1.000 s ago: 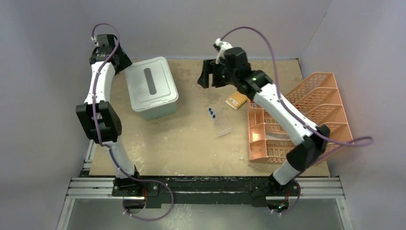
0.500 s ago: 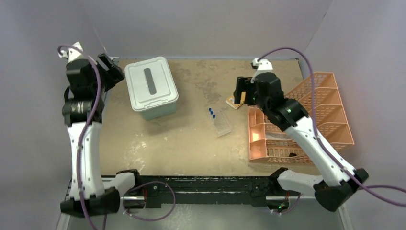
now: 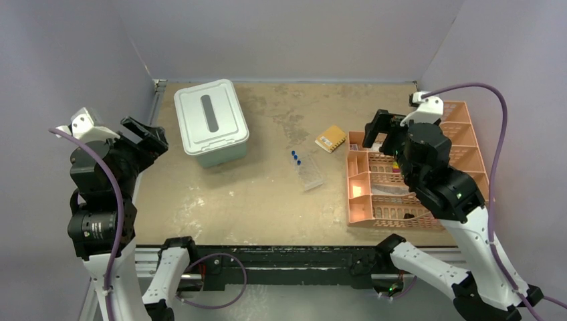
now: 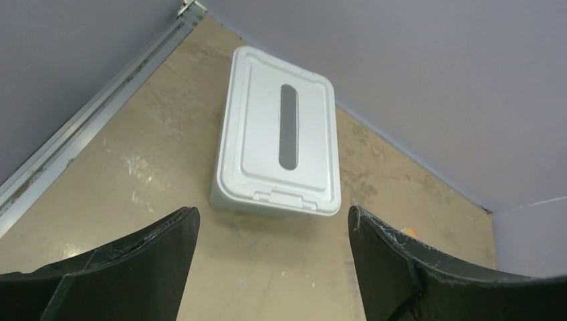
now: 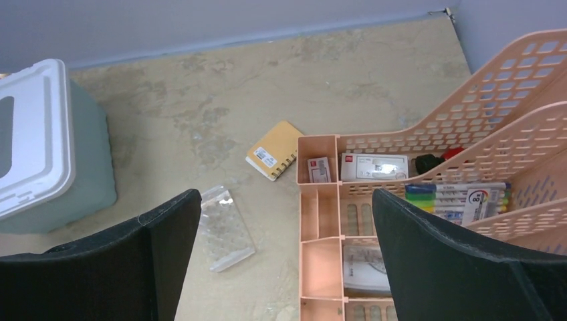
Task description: Organize the chemistry lab equipment
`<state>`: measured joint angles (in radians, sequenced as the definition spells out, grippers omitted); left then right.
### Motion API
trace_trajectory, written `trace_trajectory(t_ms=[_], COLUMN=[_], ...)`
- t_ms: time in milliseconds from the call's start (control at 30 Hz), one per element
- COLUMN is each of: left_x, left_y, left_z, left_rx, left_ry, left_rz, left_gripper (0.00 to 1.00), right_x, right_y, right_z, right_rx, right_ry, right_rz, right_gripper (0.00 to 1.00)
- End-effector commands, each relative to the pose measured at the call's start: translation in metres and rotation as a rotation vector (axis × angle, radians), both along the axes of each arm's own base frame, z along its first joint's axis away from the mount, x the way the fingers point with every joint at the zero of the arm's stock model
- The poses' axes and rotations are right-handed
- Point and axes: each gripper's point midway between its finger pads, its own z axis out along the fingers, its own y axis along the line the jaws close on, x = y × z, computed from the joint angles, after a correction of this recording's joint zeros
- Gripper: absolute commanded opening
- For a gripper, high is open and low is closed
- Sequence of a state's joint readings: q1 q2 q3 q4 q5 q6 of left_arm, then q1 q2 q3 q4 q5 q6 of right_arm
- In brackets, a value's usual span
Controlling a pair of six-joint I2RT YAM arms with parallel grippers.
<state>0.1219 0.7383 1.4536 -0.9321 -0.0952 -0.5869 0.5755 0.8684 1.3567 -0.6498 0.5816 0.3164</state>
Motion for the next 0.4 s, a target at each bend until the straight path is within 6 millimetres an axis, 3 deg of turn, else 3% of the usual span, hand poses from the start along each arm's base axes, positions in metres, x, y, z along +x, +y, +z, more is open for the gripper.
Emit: trace_trajectory(t_ms=[0,133,367], left_x=[-0.023,-0.035,-0.042], left_y=[-0.01,-0.012,-0.014], left_z=[0.001,0.008,0.001], left_rx=[-0.03,-0.028,-0.037], left_ry=[0.025,0.002,0.016], left_rz=[-0.029,-0.032,-0.041], left_gripper=[0.81,0.82,0.83], right_x=[-0.014,-0.023,-0.029], right_y=[-0.019,-0.028,-0.032], right_z=[0.002,0.003,0.001], right_rx=[0.025,0.06,0.058], right_ry=[-0.029,-0.052,-0.035], right_rz=[-0.068,-0.093,-0.101], right_gripper=[0.99,0.99,0.99])
